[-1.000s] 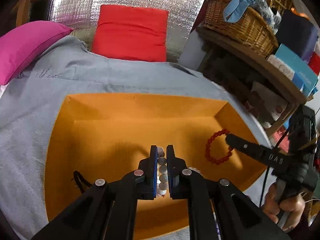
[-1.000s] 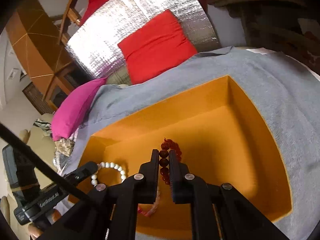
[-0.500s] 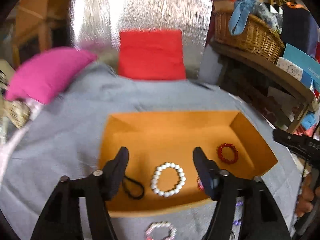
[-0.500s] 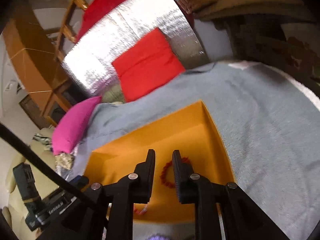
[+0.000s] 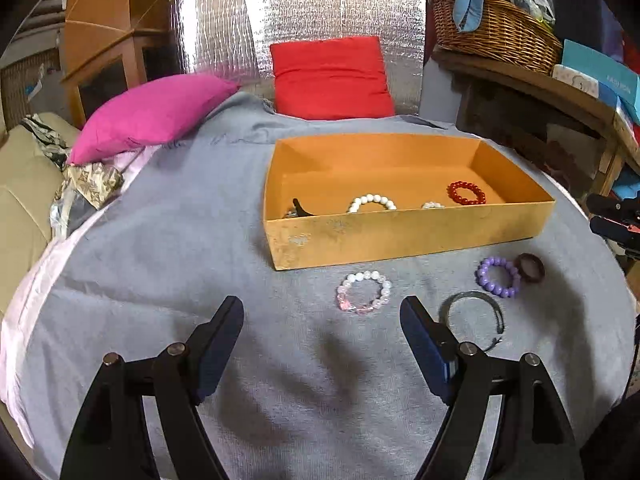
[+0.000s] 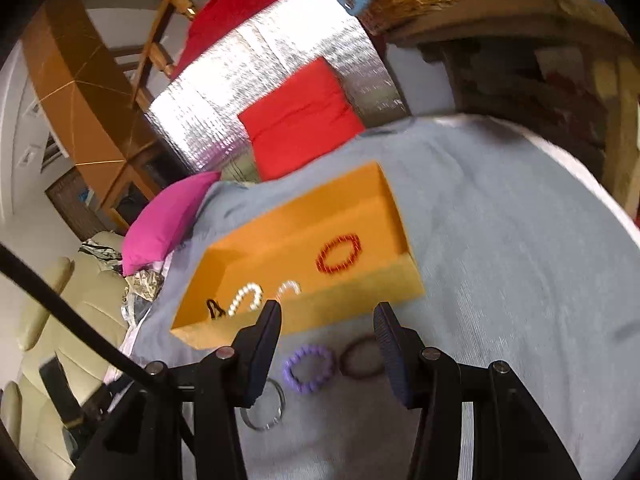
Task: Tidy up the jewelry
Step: 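Open both tools in box, then withdraw toward purple bracelet and bangle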
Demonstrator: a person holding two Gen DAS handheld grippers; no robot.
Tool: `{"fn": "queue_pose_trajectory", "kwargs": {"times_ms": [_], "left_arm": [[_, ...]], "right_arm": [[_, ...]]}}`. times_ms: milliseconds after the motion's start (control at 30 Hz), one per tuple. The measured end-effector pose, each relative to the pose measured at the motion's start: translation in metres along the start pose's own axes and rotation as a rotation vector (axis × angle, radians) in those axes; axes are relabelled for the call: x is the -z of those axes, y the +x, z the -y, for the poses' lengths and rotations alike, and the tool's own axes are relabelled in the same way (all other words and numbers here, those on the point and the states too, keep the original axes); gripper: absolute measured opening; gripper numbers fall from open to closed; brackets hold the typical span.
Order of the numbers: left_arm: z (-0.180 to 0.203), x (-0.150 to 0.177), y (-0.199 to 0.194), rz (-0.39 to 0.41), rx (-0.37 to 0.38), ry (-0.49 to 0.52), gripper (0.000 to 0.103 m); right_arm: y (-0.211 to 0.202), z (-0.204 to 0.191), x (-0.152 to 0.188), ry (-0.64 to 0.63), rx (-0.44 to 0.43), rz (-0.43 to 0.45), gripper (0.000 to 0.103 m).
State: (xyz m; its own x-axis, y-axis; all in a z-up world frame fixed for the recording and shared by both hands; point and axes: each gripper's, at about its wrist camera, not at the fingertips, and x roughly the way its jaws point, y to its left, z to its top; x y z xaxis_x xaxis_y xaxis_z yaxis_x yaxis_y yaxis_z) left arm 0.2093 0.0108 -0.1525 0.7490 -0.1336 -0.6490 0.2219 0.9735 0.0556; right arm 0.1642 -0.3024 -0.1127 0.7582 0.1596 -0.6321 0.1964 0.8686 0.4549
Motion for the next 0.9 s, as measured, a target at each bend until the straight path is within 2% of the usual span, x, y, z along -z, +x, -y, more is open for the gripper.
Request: {"fn": "queue_pose_trajectory", "kwargs": {"times_ms": [133, 233, 300, 400, 467, 600, 733, 767, 833, 900], "left_arm": [[0.005, 0.000, 0.006, 0.012, -0.044, 0.058, 0.081], [0.010, 0.000, 0.017, -0.042, 0.027, 0.070, 0.081], [0.015, 0.003, 0.020, -0.060, 0.033, 0.081, 0.081], [0.020, 0.005, 0.026, -0.086, 0.046, 0.093, 0.081], [0.022, 0.006, 0.030, -0.108, 0.087, 0.077, 0.081], [0.031, 0.006, 0.033, -0.126, 0.130, 0.076, 0.081], [0.047, 0.006, 0.032, -0.130, 0.171, 0.101, 0.081], [0.051, 0.007, 0.032, -0.132, 0.180, 0.109, 0.081], [0.059, 0.009, 0.033, -0.142, 0.208, 0.117, 0.081], [0.066, 0.011, 0.033, -0.155, 0.234, 0.121, 0.081]], "right_arm": [[0.021, 0.008, 0.002, 0.029, 0.042, -0.071, 0.052], [0.039, 0.017, 0.005, 0.076, 0.073, -0.139, 0.052], [0.051, 0.024, 0.007, 0.098, 0.104, -0.192, 0.052], [0.060, 0.028, 0.010, 0.101, 0.115, -0.226, 0.052], [0.062, 0.028, 0.011, 0.090, 0.122, -0.236, 0.051], [0.072, 0.027, 0.013, 0.083, 0.141, -0.264, 0.030], [0.081, 0.022, 0.017, 0.042, 0.175, -0.278, 0.029], [0.084, 0.020, 0.018, 0.022, 0.188, -0.284, 0.026], [0.095, 0.018, 0.022, -0.014, 0.232, -0.314, 0.013], [0.099, 0.014, 0.024, -0.055, 0.273, -0.305, 0.008]]}}
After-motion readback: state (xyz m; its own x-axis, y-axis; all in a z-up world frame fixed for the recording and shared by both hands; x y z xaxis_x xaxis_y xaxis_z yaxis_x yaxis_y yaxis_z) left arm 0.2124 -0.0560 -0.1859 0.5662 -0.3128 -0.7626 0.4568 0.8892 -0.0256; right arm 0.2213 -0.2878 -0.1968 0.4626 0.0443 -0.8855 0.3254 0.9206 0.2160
